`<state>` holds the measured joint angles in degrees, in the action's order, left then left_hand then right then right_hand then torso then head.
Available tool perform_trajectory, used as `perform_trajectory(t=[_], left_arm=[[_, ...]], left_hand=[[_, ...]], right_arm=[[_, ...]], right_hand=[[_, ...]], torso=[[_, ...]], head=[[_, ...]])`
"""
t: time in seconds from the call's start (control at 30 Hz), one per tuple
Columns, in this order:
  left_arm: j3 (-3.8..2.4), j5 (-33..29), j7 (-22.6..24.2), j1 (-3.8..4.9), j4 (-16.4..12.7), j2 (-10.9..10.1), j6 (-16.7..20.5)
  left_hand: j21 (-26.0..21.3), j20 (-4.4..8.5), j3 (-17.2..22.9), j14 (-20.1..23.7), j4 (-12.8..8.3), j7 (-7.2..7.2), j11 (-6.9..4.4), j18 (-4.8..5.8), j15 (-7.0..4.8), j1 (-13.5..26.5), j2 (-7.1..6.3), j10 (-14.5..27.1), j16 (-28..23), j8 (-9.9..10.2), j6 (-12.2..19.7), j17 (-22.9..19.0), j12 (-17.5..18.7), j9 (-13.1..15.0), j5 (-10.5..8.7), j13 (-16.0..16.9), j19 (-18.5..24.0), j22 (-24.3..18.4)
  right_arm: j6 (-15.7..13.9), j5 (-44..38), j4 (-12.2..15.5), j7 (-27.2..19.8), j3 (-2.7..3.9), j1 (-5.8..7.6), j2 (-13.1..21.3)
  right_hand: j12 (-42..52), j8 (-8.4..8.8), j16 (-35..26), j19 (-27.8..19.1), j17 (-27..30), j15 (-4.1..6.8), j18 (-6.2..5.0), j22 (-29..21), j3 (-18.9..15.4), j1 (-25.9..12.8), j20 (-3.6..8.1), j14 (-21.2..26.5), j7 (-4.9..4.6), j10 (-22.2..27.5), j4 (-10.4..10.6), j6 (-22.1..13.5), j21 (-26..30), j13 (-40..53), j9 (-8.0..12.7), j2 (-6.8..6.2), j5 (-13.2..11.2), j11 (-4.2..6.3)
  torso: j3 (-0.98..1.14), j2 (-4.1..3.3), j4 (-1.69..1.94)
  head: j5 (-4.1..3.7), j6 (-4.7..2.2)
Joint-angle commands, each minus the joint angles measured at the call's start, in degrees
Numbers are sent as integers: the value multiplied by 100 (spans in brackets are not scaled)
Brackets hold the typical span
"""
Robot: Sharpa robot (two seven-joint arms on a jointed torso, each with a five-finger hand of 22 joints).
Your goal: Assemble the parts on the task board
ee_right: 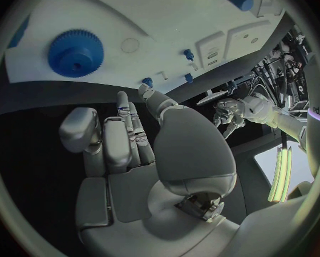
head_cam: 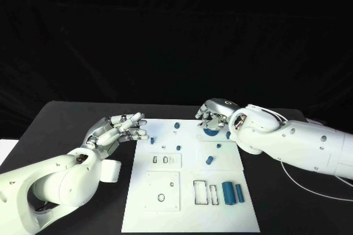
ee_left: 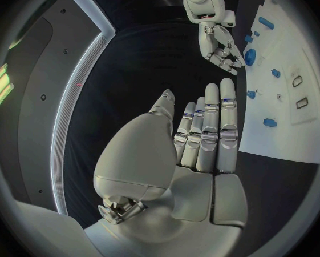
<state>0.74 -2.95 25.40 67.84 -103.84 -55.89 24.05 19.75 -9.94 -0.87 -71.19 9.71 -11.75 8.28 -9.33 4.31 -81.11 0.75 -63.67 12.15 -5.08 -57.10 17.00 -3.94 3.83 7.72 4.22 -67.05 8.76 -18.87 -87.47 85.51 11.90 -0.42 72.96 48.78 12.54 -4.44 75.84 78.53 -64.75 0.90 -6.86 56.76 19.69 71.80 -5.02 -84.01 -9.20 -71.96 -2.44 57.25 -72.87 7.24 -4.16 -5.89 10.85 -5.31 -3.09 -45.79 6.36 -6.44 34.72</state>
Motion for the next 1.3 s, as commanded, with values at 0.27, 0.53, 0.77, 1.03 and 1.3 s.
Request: perform_trajectory(t=[0.27, 0.53, 0.77, 1.03, 1.3], left_arm=[[-3, -31, 10, 8, 24, 26, -177], [-3, -32, 2, 8, 50, 46, -193], [-3, -32, -2, 8, 67, 60, -198], [-3, -32, -4, 7, 77, 60, -198], [-3, -32, -10, 7, 80, 58, -200]], left_hand=[[34, -5, -2, 34, -27, -12, 0, -89, 9, -10, 51, 42, 3, 28, 10, 9, 23, -2, -18, -5, 21, 7], [34, -5, -2, 34, -27, -12, 0, -89, 9, -10, 51, 42, 3, 28, 10, 9, 23, -2, -18, -5, 21, 7], [34, -5, -2, 34, -27, -12, 0, -89, 9, -10, 51, 42, 3, 28, 10, 9, 23, -2, -18, -5, 21, 7], [34, -5, -2, 34, -27, -12, 0, -89, 9, -10, 51, 42, 3, 28, 10, 9, 23, -2, -18, -5, 21, 7], [34, -5, -2, 34, -27, -12, 0, -89, 9, -10, 51, 42, 3, 28, 10, 9, 23, -2, -18, -5, 21, 7]], right_arm=[[269, 754, 70, 546, 7, -17, 468], [417, 757, -61, 582, 7, -32, 429], [513, 721, -180, 593, 6, -45, 299], [619, 696, -273, 593, 5, -77, 205], [715, 629, -311, 608, 5, -106, 157]], right_hand=[[4738, -6, 730, 447, -1033, 107, 316, 1395, -1004, -101, 129, -368, 152, -541, 420, -175, -844, 4978, 9, -144, 439, 286], [5693, -24, 905, 480, -1349, 61, 343, 1581, -1190, 30, 71, -404, 109, -687, 549, -217, -949, 6125, 12, -70, 421, 236], [5972, -45, 952, 497, -1439, 53, 354, 1647, -1211, 78, 60, -416, 105, -804, 571, -197, -985, 6448, 8, -18, 419, 229], [6080, -60, 973, 505, -1478, 51, 359, 1677, -1221, 97, 57, -421, 106, -851, 575, -178, -1001, 6574, 5, 2, 407, 229], [6214, -81, 997, 515, -1525, 50, 365, 1715, -1226, 128, 54, -428, 110, -914, 570, -143, -1021, 6727, 1, 27, 396, 231]], torso=[[57, -33, -73], [52, -37, -64], [43, -33, -56], [41, -33, -57], [41, -34, -54]], head=[[-54, -41], [-87, -34], [-97, -19], [-94, 7], [-94, 16]])
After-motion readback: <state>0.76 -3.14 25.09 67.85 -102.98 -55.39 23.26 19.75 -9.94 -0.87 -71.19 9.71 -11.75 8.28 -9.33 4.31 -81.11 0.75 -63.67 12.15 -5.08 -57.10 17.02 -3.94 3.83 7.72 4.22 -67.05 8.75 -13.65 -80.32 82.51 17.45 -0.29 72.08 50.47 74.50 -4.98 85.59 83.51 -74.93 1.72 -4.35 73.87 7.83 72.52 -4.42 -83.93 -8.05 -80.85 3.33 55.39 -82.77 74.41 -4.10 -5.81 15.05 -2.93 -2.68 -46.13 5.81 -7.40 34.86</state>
